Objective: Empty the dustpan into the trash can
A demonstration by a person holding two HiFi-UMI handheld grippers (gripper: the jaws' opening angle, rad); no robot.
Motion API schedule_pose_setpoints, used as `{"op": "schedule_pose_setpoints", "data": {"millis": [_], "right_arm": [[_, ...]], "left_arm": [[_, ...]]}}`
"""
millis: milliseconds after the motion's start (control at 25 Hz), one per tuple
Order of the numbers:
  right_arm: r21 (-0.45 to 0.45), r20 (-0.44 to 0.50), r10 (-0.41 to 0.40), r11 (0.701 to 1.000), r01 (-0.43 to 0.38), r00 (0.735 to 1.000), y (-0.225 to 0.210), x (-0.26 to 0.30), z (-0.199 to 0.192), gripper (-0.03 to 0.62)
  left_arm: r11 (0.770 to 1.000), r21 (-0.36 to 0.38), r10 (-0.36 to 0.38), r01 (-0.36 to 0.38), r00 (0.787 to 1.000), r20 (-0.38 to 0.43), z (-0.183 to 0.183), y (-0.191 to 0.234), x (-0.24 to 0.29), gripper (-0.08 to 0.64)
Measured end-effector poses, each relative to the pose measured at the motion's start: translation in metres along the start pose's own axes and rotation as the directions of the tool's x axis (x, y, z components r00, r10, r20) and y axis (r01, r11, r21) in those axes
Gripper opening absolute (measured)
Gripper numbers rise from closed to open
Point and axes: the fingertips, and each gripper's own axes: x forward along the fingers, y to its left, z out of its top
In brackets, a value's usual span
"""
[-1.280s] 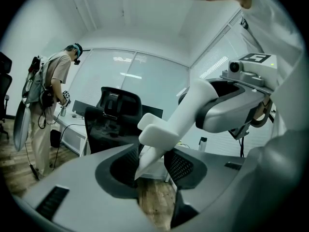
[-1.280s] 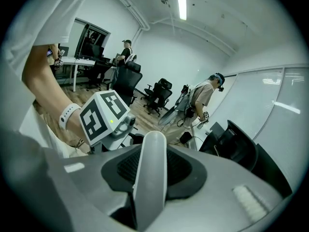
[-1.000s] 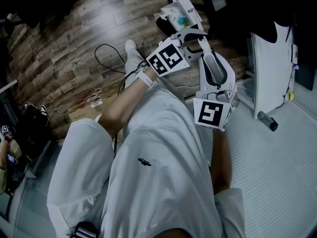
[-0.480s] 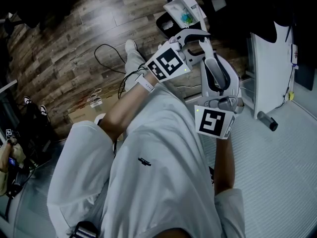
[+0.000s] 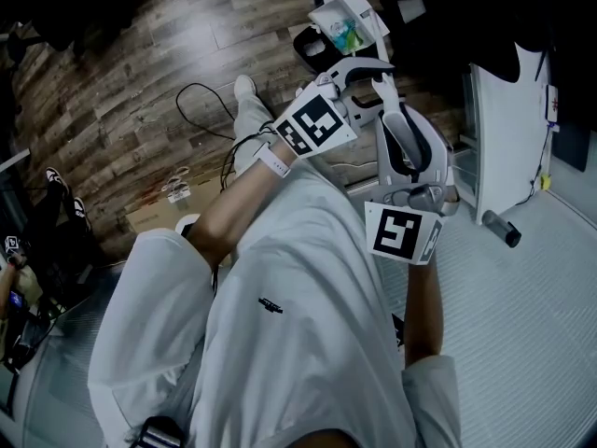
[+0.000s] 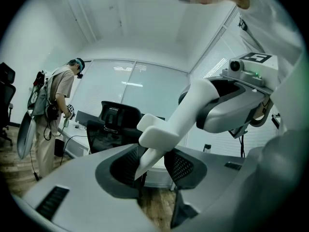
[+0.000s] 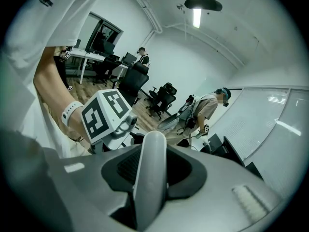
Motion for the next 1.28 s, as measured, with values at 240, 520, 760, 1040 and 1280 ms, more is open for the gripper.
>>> {"op": "schedule_pose_setpoints", "data": {"millis": [240,520,760,1040,1280], "right_arm": [[-0.001,0.0,-0.001,1.0,0.001,1.0,0.0,-0.002,-0.001,0.126],[-0.011,-0.001,0.0,1.0,0.0,1.0,0.0,0.0,0.002,0.126],[0.015,0.002,-0.01,1.0,0.009,1.0,-0.005,-0.004,0.0,0.126],[0.084,-0.012,-0.024,0.996,0.025,1.0,-0.015,-0.018,-0.01,0.126],[0.105,-0.043,-0.036,0.994,0.04,0.998,-0.028,-0.042,-0.03,0.126]], "left_arm": [[1.0,0.002,0.001,-0.001,1.0,0.006,0.001,-0.002,0.0,0.161],[1.0,0.002,0.004,-0.004,1.0,0.009,0.003,0.001,-0.001,0.161],[1.0,0.009,-0.007,0.007,1.0,-0.005,0.004,-0.002,0.003,0.161],[0.999,0.003,-0.034,0.035,0.998,-0.055,0.003,-0.02,0.015,0.161],[0.996,0.01,-0.091,0.092,0.992,-0.088,0.003,-0.048,0.037,0.16]]}}
